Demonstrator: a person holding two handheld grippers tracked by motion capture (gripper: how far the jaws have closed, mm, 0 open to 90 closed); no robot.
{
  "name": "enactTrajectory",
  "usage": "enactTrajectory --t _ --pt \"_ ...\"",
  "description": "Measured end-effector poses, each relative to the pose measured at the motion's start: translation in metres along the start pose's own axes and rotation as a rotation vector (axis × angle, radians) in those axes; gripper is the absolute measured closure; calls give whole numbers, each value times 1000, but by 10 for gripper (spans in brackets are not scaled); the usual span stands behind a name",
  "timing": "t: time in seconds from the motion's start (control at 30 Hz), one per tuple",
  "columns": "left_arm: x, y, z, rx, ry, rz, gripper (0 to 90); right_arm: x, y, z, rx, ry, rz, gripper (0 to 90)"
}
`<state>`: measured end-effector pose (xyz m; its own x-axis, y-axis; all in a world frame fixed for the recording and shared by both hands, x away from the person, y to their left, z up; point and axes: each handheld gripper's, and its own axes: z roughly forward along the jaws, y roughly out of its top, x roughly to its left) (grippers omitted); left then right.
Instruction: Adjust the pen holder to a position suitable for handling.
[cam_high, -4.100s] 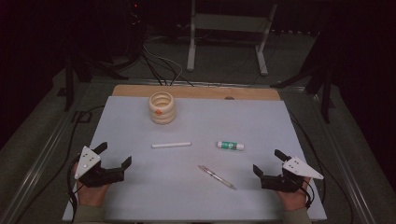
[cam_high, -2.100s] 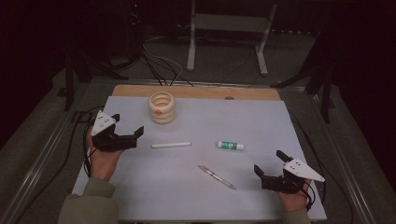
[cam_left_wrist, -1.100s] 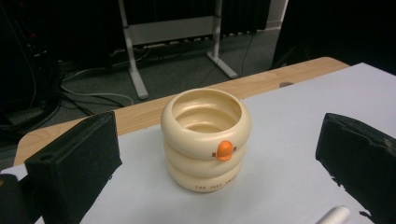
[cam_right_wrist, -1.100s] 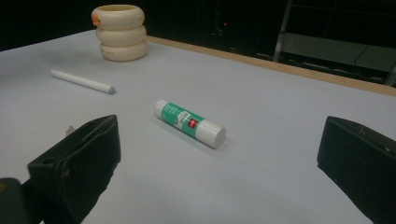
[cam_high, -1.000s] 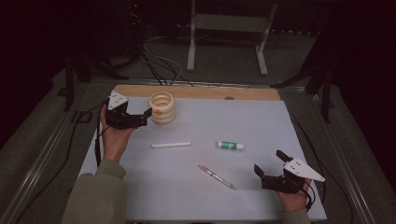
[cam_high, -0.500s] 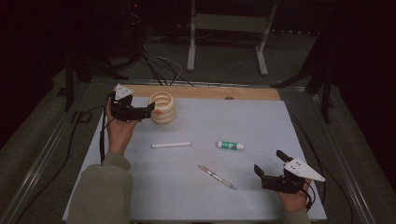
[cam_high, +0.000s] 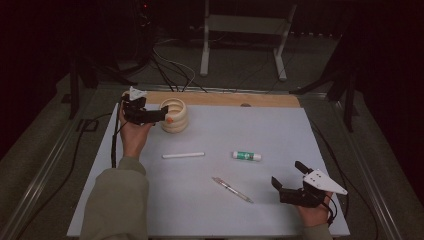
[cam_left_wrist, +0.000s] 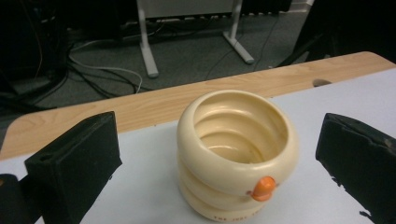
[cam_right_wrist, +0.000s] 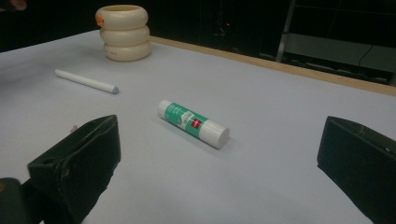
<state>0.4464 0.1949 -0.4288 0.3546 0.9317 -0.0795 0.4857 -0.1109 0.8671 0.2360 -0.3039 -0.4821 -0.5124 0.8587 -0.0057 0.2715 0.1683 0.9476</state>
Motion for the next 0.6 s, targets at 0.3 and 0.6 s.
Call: enactTrajectory --t 0.3,0.6 --pt "-4 -3 23 49 17 -24 5 -2 0 0 -1 3 9 2" --pt "-7 0 33 78 39 -114 146 -2 0 0 -1 7 10 2"
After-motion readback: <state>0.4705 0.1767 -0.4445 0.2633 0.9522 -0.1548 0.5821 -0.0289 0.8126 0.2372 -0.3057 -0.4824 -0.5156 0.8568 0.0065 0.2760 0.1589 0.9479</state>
